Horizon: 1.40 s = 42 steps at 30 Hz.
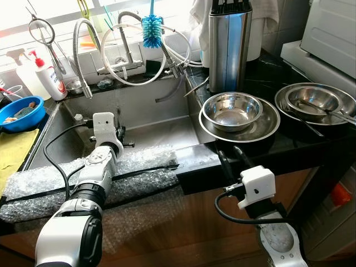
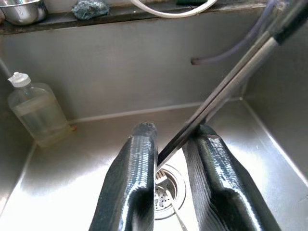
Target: Kitchen organization
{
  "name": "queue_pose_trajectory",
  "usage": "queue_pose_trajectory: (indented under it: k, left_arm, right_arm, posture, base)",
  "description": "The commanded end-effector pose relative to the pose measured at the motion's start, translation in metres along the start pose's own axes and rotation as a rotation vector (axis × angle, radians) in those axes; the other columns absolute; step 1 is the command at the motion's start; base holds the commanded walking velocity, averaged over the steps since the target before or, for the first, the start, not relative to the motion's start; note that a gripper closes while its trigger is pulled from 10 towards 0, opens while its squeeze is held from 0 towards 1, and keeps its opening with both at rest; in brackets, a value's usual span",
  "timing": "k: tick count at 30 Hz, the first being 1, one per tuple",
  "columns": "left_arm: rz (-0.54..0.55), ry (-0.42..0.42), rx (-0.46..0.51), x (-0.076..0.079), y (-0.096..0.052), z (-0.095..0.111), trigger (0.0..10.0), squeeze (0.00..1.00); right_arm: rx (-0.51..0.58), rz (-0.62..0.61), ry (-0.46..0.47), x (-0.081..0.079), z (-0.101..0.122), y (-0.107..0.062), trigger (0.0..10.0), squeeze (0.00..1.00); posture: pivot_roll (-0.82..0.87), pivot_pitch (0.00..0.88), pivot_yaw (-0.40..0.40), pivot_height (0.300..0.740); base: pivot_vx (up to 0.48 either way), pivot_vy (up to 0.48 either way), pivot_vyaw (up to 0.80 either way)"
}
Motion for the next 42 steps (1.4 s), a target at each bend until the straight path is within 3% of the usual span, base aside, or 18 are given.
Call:
queue_pose_trajectory:
  k: [1,23,24,27,30,31,34,35,38,42]
  left_arm:
    - [0.02,0.013,0.001,-0.009,0.0,-0.001,10.0,1.0]
    - [0.024,0.006,0.017,-0.007,0.0,0.0,10.0,1.0]
    - [0.025,0.006,0.02,-0.007,0.0,0.001,10.0,0.0]
    - [0.025,0.007,0.024,-0.007,0.0,0.002,10.0,0.0]
    - [0.021,-0.012,0.095,-0.008,0.0,0.016,10.0,0.0]
    - [0.021,0.002,0.176,-0.011,0.0,0.036,10.0,0.0]
    - [0.031,0.034,0.272,-0.016,-0.002,0.06,10.0,0.0]
    - [0.041,0.048,0.338,-0.019,-0.004,0.077,10.0,0.0]
    - [0.046,0.07,0.412,-0.024,-0.008,0.097,10.0,0.0]
    - [0.076,0.175,0.527,-0.045,-0.021,0.127,10.0,0.0]
  right_arm:
    - [0.02,0.013,0.007,-0.005,0.007,0.003,10.0,0.0]
    - [0.013,0.037,0.019,-0.012,0.005,0.006,10.0,0.0]
    - [0.012,0.038,0.019,-0.012,0.005,0.006,10.0,0.0]
    - [0.012,0.038,0.019,-0.012,0.005,0.007,10.0,0.0]
    - [0.016,0.036,0.021,-0.012,0.005,0.008,10.0,0.0]
    - [0.017,0.034,0.021,-0.011,0.006,0.008,10.0,0.0]
    - [0.019,0.033,0.021,-0.012,0.006,0.009,10.0,0.0]
    - [0.02,0.035,0.022,-0.012,0.006,0.009,10.0,0.0]
    - [0.02,0.037,0.024,-0.013,0.006,0.009,10.0,0.0]
    - [0.023,0.034,0.028,-0.013,0.007,0.009,10.0,0.0]
  posture:
    - [-0.18,0.0,0.181,0.74]
    - [-0.18,0.0,0.179,0.74]
    - [-0.18,0.0,0.179,0.74]
    - [-0.18,0.0,0.179,0.74]
    - [-0.18,0.0,0.179,0.74]
    - [-0.18,0.0,0.178,0.74]
    - [-0.17,0.0,0.179,0.74]
    - [-0.17,0.0,0.177,0.74]
    - [-0.17,0.0,0.179,0.74]
    - [-0.17,0.0,0.185,0.74]
  base:
    - [0.0,0.0,0.0]
    - [0.0,0.0,0.0]
    - [0.0,0.0,0.0]
    - [0.0,0.0,0.0]
    - [0.0,0.0,0.0]
    - [0.0,0.0,0.0]
    - [0.0,0.0,0.0]
    - [0.0,0.0,0.0]
    - [0.0,0.0,0.0]
    - [0.0,0.0,0.0]
Point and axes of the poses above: a point about 5 cm out from each wrist's last joint towards the gripper, its own y axis pointing out of the wrist towards the gripper, its own z axis along the axis of the wrist's last joint, x = y × z, the point moved 6 cm from there along y, pointing out of the wrist towards the gripper, and after that the axes turned 9 degrees about y, right-handed, at the moved point
